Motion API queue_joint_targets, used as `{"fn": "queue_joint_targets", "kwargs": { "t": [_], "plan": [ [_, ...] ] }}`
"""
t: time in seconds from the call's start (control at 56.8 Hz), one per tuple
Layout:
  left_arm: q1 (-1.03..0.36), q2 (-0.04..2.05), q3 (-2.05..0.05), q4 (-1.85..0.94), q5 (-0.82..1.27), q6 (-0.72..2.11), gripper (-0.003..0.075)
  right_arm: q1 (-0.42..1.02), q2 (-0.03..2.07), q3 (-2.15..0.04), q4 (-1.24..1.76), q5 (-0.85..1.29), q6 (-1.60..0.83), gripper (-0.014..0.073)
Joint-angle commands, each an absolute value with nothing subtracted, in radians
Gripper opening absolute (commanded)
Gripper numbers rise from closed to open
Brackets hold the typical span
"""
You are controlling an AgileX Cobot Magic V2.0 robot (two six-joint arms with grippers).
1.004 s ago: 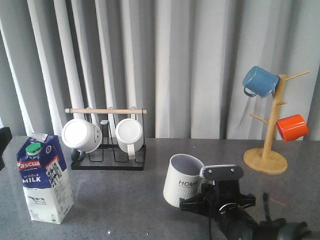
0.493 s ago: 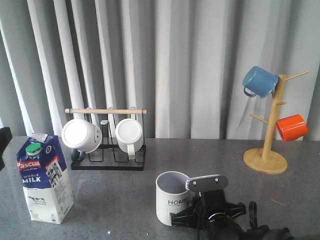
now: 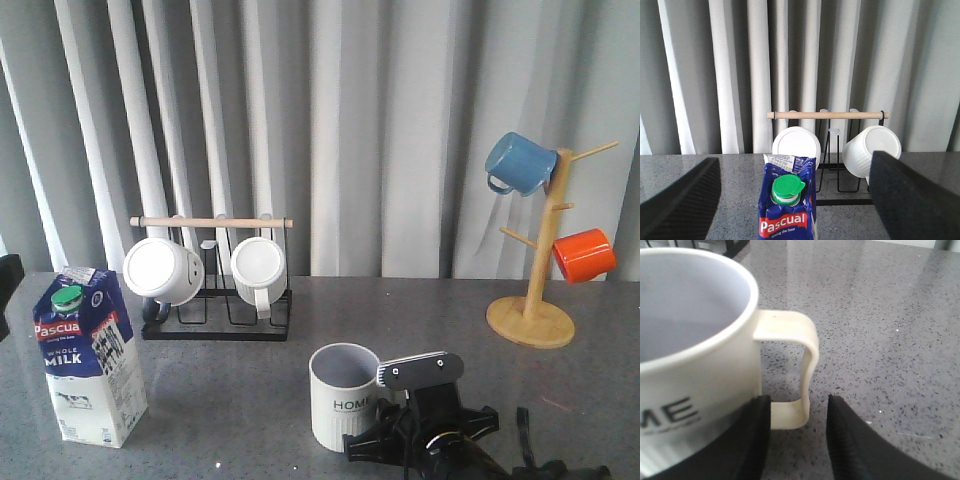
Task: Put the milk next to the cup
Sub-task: 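Slide the white HOME mug toward the table center with the right gripper, then open the right gripper and withdraw it from the mug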
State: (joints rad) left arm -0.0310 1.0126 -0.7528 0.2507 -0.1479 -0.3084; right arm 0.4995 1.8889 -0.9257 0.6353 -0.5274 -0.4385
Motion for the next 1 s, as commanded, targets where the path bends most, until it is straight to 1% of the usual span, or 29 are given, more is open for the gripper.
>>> {"fn": "queue_joint_targets", "kwargs": {
  "t": [0.0,0.159,0.388,0.511,0.669,0.793,0.986],
  "plan": [
    [-0.034,1.001,-0.783,0.247,-0.211,-0.309,0.0587,0.495,1.8,-0.911,0.567,-0.589,-0.4,0.029],
    [-0.034,1.001,-0.783,0.247,-0.211,-0.309,0.0587,0.493,1.736,-0.859,0.532,-0.574,-0.395,0.029],
    [-0.034,1.001,-0.783,0.247,-0.211,-0.309,0.0587,0.422,1.59,-0.857,0.363,-0.417,-0.394,0.029],
    [-0.034,1.001,-0.783,0.247,-0.211,-0.309,0.0587,0.361,1.482,-0.857,0.262,-0.357,-0.371,0.029],
    [-0.034,1.001,-0.783,0.247,-0.211,-0.309,0.0587,0.245,1.337,-0.86,0.112,-0.242,-0.238,0.029],
    [-0.034,1.001,-0.783,0.247,-0.211,-0.309,0.0587,0.157,1.243,-0.86,0.03,-0.148,-0.185,0.029],
    [-0.034,1.001,-0.783,0.247,-0.211,-0.309,0.0587,0.091,1.078,-0.857,-0.079,-0.062,-0.093,0.0289]
  ]
}}
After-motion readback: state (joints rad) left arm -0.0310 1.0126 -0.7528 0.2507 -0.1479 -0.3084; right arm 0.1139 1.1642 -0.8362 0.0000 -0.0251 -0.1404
